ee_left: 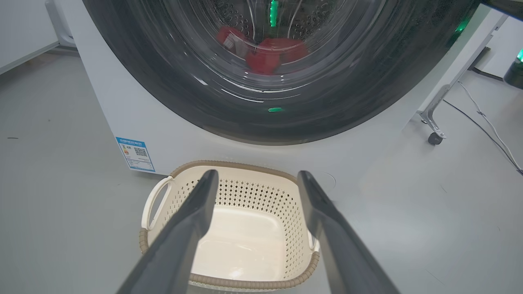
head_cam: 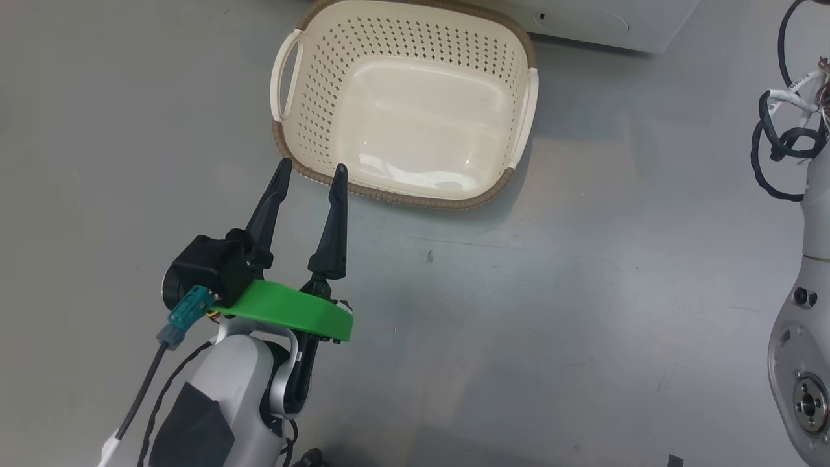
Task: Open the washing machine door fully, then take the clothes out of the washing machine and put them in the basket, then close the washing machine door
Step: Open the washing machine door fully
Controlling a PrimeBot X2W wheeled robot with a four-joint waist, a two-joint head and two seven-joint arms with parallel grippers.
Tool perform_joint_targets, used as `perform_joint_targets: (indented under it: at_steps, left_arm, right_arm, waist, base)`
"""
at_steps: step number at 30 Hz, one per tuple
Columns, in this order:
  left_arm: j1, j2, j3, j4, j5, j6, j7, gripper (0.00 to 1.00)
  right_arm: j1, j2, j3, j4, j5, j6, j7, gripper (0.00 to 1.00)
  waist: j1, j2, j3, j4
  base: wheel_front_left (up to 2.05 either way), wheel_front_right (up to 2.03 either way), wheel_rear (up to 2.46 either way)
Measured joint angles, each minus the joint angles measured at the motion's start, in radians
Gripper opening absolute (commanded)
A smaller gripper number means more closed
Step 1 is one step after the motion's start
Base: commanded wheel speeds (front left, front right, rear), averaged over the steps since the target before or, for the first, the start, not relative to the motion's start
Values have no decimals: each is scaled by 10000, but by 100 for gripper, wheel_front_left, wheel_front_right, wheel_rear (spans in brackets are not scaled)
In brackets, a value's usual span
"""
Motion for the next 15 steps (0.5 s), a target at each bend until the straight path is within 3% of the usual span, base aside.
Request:
perform_joint_targets:
  at_steps: [15]
  left_arm:
    - [-86, -10, -107, 84, -40, 86, 0, 100]
  right_arm:
    - [-817, 86, -67, 648, 1244, -357, 972, 0]
  waist:
    - [-1, 0, 49, 103]
  base:
    - [0, 0, 0]
